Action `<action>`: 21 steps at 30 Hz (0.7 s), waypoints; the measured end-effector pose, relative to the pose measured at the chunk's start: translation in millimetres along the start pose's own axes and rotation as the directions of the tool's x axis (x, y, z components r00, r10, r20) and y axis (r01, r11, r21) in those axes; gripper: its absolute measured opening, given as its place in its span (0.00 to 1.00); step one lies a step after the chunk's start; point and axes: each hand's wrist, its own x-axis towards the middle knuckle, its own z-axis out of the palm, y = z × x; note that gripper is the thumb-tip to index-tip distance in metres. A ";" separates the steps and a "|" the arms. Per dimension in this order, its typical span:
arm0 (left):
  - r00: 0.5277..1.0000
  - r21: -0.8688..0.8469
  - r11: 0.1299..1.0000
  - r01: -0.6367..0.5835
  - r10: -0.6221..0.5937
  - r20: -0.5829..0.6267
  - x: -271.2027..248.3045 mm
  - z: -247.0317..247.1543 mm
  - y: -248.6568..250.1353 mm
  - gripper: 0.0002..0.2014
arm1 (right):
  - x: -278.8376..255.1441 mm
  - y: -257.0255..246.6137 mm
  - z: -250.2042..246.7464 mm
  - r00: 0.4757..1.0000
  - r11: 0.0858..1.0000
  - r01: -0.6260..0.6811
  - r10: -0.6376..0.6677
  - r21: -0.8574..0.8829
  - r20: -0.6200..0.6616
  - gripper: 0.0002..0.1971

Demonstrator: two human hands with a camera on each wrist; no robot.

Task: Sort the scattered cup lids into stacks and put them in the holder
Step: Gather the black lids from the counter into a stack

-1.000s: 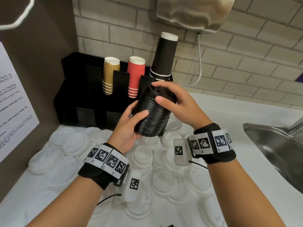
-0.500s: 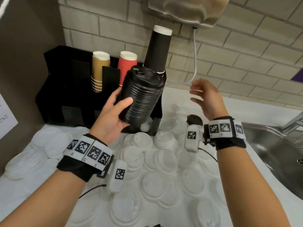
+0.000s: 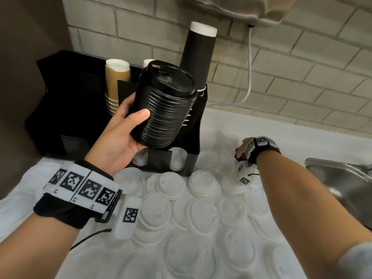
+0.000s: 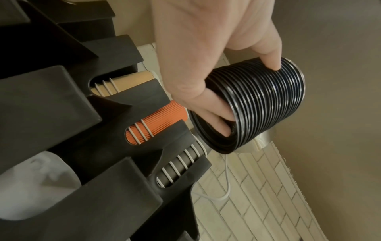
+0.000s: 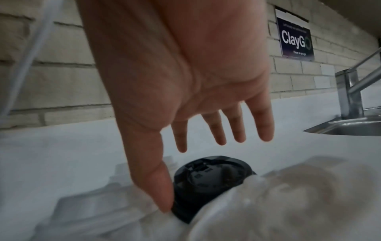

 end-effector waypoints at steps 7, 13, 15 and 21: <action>1.000 0.005 1.000 -0.014 0.014 -0.004 1.4 -0.6 -3.7 0.33 | 14.1 1.7 2.7 0.996 0.996 0.058 -0.053 -0.066 0.077 0.29; 1.000 -0.005 1.000 0.009 -0.009 -0.011 -3.4 2.1 -3.8 0.36 | 15.3 12.6 -0.8 0.990 0.967 -0.096 0.116 0.236 -0.074 0.34; 1.000 -0.019 1.000 0.009 -0.010 -0.020 -6.1 3.0 -3.6 0.33 | 10.1 10.0 -6.1 0.974 0.846 -0.101 0.190 0.523 -0.119 0.31; 0.998 -0.048 0.998 0.041 -0.042 -0.039 -23.2 4.5 -9.7 0.33 | -30.7 -5.4 -22.4 0.970 0.450 0.104 0.150 0.887 -0.190 0.31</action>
